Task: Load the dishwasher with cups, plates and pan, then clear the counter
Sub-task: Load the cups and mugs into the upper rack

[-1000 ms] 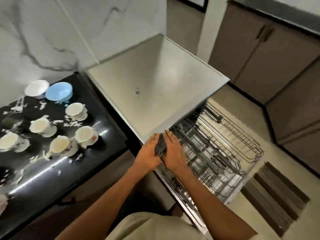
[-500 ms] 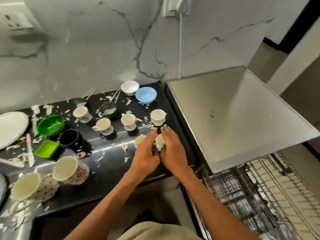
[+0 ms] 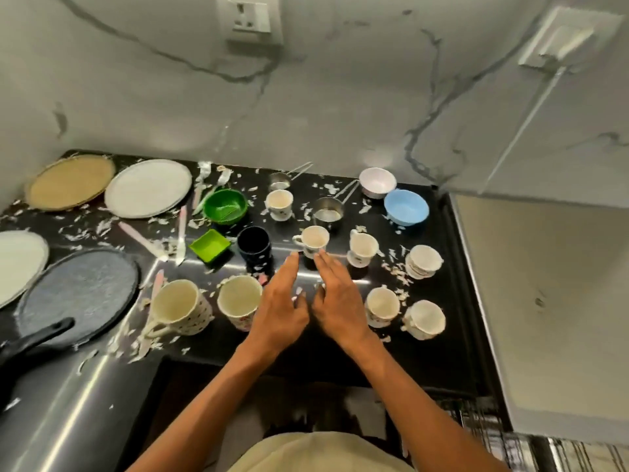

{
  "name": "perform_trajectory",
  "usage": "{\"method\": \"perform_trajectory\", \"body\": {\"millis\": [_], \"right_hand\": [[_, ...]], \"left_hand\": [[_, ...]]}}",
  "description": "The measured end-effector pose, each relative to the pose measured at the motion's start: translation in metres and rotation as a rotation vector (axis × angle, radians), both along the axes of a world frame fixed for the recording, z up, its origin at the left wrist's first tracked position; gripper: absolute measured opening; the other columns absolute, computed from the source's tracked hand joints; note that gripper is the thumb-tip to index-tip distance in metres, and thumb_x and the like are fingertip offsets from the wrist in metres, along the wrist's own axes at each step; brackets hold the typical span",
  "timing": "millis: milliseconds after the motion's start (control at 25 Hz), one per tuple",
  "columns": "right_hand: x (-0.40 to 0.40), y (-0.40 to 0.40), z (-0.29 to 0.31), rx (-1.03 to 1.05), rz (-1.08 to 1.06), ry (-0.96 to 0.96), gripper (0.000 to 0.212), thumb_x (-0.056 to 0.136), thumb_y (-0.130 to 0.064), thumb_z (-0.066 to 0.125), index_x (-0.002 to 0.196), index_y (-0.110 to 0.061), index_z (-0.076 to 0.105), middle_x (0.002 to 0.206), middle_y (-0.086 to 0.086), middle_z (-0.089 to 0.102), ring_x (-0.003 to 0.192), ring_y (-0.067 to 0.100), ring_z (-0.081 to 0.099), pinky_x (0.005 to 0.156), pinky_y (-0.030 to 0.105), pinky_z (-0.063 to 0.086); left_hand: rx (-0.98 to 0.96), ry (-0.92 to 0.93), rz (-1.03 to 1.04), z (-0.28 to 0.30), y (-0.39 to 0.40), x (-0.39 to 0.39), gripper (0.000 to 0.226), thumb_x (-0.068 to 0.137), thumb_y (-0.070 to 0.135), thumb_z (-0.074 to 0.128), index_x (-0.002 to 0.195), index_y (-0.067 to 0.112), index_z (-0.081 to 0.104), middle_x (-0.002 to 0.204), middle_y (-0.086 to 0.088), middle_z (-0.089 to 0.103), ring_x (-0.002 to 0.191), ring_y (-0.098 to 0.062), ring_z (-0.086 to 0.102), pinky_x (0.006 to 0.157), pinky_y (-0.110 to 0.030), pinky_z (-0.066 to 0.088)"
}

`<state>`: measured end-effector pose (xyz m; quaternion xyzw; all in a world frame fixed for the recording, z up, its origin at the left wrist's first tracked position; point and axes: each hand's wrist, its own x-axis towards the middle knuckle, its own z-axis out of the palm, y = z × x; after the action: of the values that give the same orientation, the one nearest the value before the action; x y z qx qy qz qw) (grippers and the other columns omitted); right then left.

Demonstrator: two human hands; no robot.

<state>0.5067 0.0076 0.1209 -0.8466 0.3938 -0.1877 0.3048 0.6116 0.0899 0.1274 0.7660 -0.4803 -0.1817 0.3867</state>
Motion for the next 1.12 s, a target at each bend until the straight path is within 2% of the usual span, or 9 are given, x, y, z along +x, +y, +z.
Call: {"method": "perform_trajectory", "body": {"millis": [120,280,360,440,600,720,920,1040,1120], "right_hand": [[0.032,0.011,-0.004,0.055,0.117,-0.01,0.065,0.088,0.001,0.055,0.151,-0.009,0.044,0.156,0.008,0.042,0.147,0.02,0.034,0.122,0.034,0.027],[0.062,0.028,-0.003,0.14,0.222,0.015,0.061,0.086,-0.013,0.053,0.147,-0.007,0.048,0.152,0.01,0.048,0.143,0.022,0.041,0.118,0.024,0.024],[0.073,0.033,-0.005,0.145,0.295,0.027,0.066,0.083,-0.026,0.05,0.146,-0.007,0.05,0.151,0.01,0.05,0.141,0.022,0.043,0.118,0.03,0.03],[0.081,0.033,-0.007,0.147,0.358,0.045,0.065,0.082,-0.026,0.051,0.145,-0.01,0.052,0.148,0.008,0.053,0.139,0.023,0.047,0.116,0.035,0.037],[0.081,0.03,-0.004,0.145,0.364,-0.027,0.06,0.077,-0.016,0.05,0.135,-0.011,0.062,0.135,0.004,0.064,0.126,0.018,0.058,0.106,0.026,0.044],[0.07,0.027,-0.006,0.12,0.311,-0.092,0.055,0.077,-0.002,0.055,0.128,-0.018,0.068,0.122,0.0,0.072,0.11,0.013,0.066,0.095,0.023,0.051],[0.054,0.014,-0.021,0.226,0.141,-0.102,0.045,0.076,0.002,0.053,0.11,-0.019,0.076,0.1,-0.006,0.076,0.09,0.006,0.07,0.084,0.035,0.059],[0.052,0.011,-0.019,0.392,0.122,-0.055,0.057,0.079,0.008,0.054,0.13,-0.014,0.067,0.119,0.0,0.072,0.107,0.008,0.066,0.099,0.032,0.054],[0.056,0.014,-0.019,0.477,0.179,-0.043,0.066,0.079,0.009,0.055,0.139,-0.019,0.061,0.131,-0.005,0.067,0.119,0.004,0.061,0.106,0.029,0.049]], "left_hand": [[-0.026,0.006,0.192,0.0,0.029,0.021,0.076,0.084,-0.002,0.062,0.154,0.006,0.031,0.153,-0.011,0.043,0.141,-0.022,0.04,0.117,-0.038,0.034],[0.004,0.041,0.442,-0.001,0.062,0.038,0.078,0.084,0.0,0.065,0.154,0.005,0.03,0.156,-0.012,0.038,0.144,-0.023,0.036,0.12,-0.036,0.029],[0.002,0.093,0.538,-0.002,0.074,0.038,0.078,0.084,0.0,0.066,0.153,0.005,0.031,0.155,-0.012,0.04,0.144,-0.022,0.037,0.12,-0.036,0.029],[-0.005,0.148,0.604,-0.005,0.082,0.031,0.078,0.084,0.001,0.065,0.154,0.007,0.031,0.155,-0.008,0.04,0.144,-0.016,0.037,0.12,-0.032,0.029],[0.006,0.343,0.674,-0.014,0.089,0.017,0.077,0.084,0.005,0.065,0.154,0.016,0.033,0.147,0.01,0.043,0.137,-0.004,0.041,0.117,-0.024,0.03],[-0.011,0.522,0.664,-0.017,0.082,0.013,0.071,0.084,0.0,0.064,0.149,0.017,0.043,0.124,0.018,0.057,0.112,0.009,0.055,0.107,-0.021,0.04],[-0.004,0.547,0.623,-0.017,0.074,0.021,0.069,0.084,-0.001,0.066,0.146,0.022,0.047,0.117,0.028,0.057,0.108,0.013,0.056,0.102,-0.019,0.044],[-0.005,0.543,0.665,-0.019,0.071,0.023,0.059,0.085,-0.001,0.064,0.139,0.02,0.056,0.102,0.034,0.058,0.094,0.021,0.056,0.09,-0.014,0.045],[0.001,0.54,0.681,-0.018,0.069,0.022,0.055,0.084,-0.002,0.064,0.133,0.023,0.062,0.09,0.036,0.062,0.087,0.022,0.058,0.084,-0.012,0.045]]}}
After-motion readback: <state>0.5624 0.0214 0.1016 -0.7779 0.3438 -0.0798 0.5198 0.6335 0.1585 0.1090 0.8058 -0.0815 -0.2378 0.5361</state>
